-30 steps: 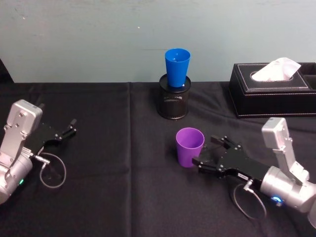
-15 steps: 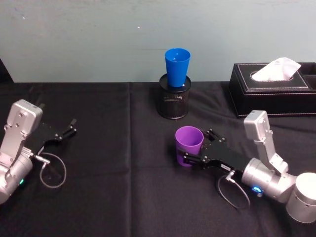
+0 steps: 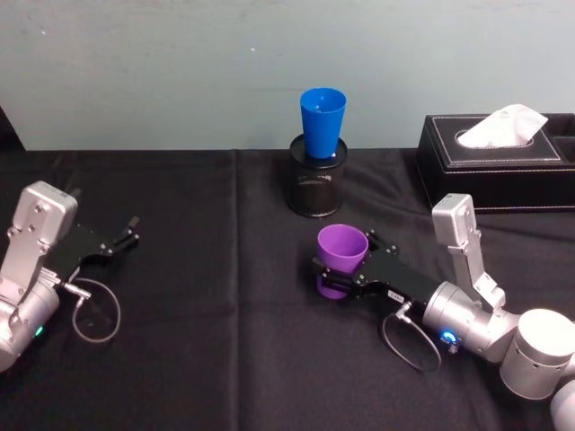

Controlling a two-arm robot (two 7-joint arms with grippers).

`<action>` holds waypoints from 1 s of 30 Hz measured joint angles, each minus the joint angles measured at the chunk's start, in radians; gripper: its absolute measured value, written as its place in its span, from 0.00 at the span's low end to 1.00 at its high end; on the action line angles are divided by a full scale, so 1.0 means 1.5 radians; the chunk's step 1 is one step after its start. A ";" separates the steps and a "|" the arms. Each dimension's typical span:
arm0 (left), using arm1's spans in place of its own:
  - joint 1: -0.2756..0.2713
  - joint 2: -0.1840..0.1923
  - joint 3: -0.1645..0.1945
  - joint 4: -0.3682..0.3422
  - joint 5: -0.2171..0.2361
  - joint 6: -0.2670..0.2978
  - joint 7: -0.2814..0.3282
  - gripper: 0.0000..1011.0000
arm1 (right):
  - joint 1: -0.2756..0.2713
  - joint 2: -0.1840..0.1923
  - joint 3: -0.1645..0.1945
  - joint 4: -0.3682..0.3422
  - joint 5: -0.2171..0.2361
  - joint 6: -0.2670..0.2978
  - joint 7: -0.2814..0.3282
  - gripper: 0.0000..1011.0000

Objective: Pick up one cup with a gripper and tap it against the other cup.

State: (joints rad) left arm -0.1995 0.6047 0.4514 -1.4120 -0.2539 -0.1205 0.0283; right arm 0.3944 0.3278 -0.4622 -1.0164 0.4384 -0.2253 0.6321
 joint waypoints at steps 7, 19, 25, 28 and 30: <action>0.000 0.000 0.000 0.000 0.000 0.000 0.000 0.99 | -0.009 -0.002 0.008 -0.022 -0.005 0.001 0.001 0.88; 0.000 0.000 0.000 0.000 0.000 0.000 0.000 0.99 | -0.027 0.007 0.016 -0.074 -0.016 0.015 -0.010 0.75; 0.000 0.000 0.000 0.000 0.000 0.000 0.000 0.99 | -0.040 0.021 0.024 -0.136 -0.034 0.035 -0.044 0.74; 0.000 0.000 0.000 0.000 0.000 0.000 0.000 0.99 | -0.051 0.028 0.035 -0.178 -0.041 0.049 -0.069 0.74; 0.000 0.000 0.000 0.000 0.000 0.000 0.000 0.99 | -0.057 0.030 0.043 -0.205 -0.041 0.061 -0.083 0.74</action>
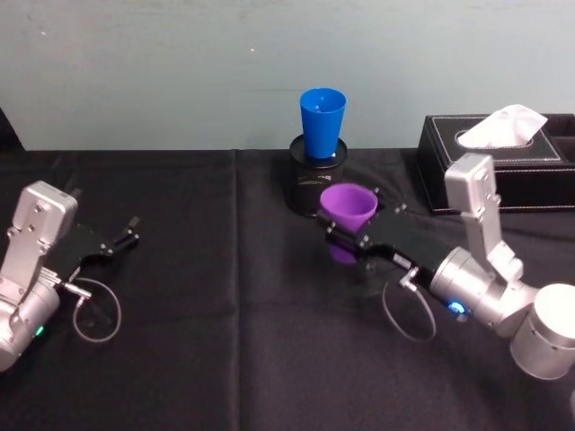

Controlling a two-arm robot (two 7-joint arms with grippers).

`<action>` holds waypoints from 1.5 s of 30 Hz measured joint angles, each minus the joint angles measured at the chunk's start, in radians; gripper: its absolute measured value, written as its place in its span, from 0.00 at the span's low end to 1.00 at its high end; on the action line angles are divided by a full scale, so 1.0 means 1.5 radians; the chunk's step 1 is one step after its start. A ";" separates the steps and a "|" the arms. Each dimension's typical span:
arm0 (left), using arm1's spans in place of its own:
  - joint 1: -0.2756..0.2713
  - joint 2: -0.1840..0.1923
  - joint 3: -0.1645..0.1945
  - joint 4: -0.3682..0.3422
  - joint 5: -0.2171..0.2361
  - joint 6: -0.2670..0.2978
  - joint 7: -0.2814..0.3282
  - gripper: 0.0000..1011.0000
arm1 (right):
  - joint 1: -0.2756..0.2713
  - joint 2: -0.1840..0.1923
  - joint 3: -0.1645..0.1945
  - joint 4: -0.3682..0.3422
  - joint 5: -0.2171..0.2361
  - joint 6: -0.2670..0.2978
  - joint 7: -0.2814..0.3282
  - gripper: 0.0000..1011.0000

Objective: Pick up one cup with a gripper and tap it against the other cup.

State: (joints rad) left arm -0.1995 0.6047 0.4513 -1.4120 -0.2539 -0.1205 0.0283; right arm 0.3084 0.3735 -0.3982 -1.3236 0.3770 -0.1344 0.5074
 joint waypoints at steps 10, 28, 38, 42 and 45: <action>0.000 0.000 0.000 0.000 0.000 0.000 0.000 0.99 | -0.020 0.003 0.025 -0.069 0.011 0.042 -0.033 0.74; 0.000 0.000 0.000 0.000 0.000 0.000 0.000 0.99 | -0.022 0.001 0.028 -0.075 0.013 0.047 -0.040 0.74; 0.000 0.000 0.000 0.000 0.000 0.000 0.000 0.99 | -0.022 0.002 0.027 -0.074 0.012 0.046 -0.039 0.74; 0.000 0.000 0.000 0.000 0.000 0.000 0.000 0.99 | -0.022 0.002 0.027 -0.074 0.012 0.046 -0.039 0.74; 0.000 0.000 0.000 0.000 0.000 0.000 0.000 0.99 | -0.022 0.002 0.027 -0.074 0.012 0.046 -0.038 0.74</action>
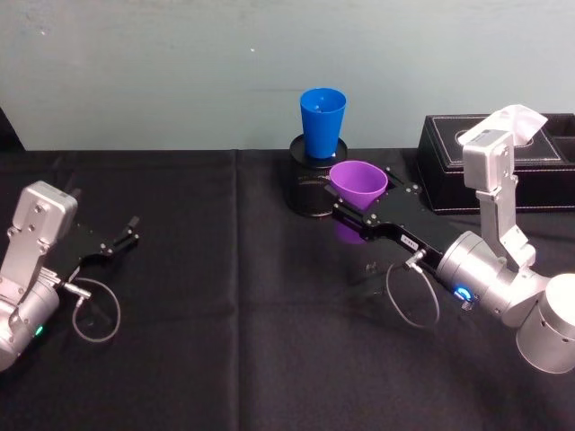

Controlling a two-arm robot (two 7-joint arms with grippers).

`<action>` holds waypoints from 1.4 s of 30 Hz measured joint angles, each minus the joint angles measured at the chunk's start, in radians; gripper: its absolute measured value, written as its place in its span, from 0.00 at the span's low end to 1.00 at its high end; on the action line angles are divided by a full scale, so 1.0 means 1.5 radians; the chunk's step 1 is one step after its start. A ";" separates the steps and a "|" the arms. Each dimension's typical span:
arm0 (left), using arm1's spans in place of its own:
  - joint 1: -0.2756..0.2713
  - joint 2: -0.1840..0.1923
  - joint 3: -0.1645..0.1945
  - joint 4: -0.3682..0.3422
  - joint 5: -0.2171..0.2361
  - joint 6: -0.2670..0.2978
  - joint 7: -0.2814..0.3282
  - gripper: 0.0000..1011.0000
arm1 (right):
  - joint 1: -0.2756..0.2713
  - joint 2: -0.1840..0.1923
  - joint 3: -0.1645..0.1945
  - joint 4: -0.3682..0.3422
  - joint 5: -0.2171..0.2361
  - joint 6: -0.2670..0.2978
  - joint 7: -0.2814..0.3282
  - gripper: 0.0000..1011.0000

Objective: Pick up one cup with a gripper and tap it against the other cup.

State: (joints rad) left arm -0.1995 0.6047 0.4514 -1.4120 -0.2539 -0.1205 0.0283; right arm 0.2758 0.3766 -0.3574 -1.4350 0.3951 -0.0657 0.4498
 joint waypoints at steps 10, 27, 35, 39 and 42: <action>0.000 0.000 0.000 0.000 0.000 0.000 0.000 0.99 | 0.000 0.000 0.000 0.000 0.000 0.000 0.001 0.74; 0.000 0.000 0.000 0.000 0.000 0.000 0.000 0.99 | 0.000 0.000 0.000 0.000 0.000 0.000 0.001 0.74; 0.000 0.000 0.000 0.000 0.000 0.000 0.000 0.99 | 0.000 0.000 0.000 0.000 0.000 0.000 0.001 0.74; 0.000 0.000 0.000 0.000 0.000 0.000 0.000 0.99 | 0.000 0.000 0.000 0.000 0.000 0.000 0.001 0.74; 0.000 0.000 0.000 0.000 0.000 0.000 0.000 0.99 | 0.000 0.000 0.000 0.000 0.000 0.000 0.001 0.74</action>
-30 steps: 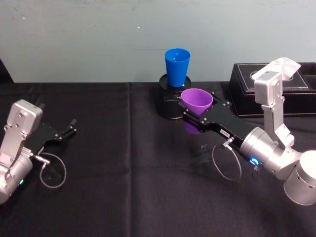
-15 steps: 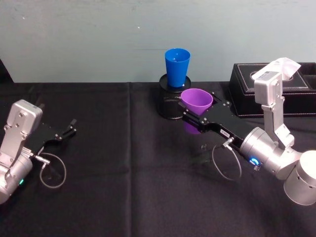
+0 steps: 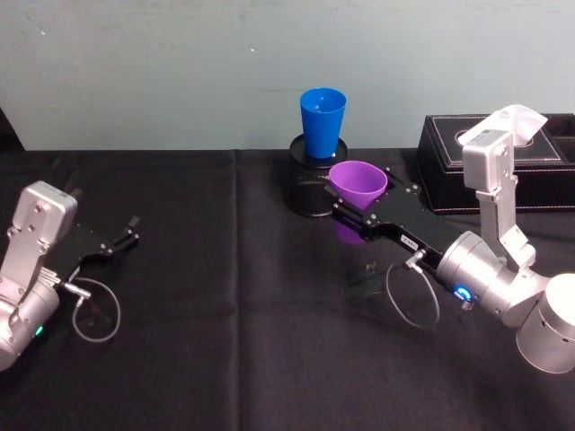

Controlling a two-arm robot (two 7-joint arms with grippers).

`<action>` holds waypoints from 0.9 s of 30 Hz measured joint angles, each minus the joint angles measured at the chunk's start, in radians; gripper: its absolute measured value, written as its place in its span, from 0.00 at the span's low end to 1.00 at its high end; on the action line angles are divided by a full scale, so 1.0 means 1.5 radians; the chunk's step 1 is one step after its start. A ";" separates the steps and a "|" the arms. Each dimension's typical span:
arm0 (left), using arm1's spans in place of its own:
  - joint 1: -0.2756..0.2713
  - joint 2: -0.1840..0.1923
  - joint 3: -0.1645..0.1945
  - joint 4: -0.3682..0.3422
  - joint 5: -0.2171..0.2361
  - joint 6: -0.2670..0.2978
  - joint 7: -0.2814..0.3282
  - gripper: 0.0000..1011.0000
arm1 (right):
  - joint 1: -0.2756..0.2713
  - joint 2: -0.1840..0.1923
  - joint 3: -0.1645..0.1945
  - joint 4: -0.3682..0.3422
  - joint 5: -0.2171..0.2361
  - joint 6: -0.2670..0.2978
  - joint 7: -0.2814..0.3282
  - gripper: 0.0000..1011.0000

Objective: Pick up one cup with a gripper and tap it against the other cup.

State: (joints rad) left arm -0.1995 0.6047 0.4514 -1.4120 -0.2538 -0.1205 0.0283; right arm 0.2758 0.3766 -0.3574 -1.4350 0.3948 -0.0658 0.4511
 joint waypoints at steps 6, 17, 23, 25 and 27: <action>0.000 0.000 0.000 0.000 0.000 0.000 0.000 0.99 | 0.000 0.000 0.000 0.000 0.000 0.000 0.000 0.74; 0.000 0.000 0.000 0.000 0.000 0.000 0.000 0.99 | 0.000 0.000 0.000 0.000 0.000 0.000 0.000 0.74; 0.000 0.000 0.000 0.000 0.000 0.000 0.000 0.99 | 0.000 0.000 0.000 0.000 0.000 0.000 0.000 0.74; 0.000 0.000 0.000 0.000 0.000 0.000 0.000 0.99 | 0.000 0.000 0.000 0.000 0.000 0.000 0.000 0.74; 0.000 0.000 0.000 0.000 0.000 0.000 0.000 0.99 | 0.000 0.000 0.000 0.000 0.000 0.000 0.000 0.74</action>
State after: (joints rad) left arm -0.1996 0.6047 0.4514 -1.4120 -0.2539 -0.1205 0.0283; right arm 0.2759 0.3766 -0.3574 -1.4351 0.3948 -0.0659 0.4511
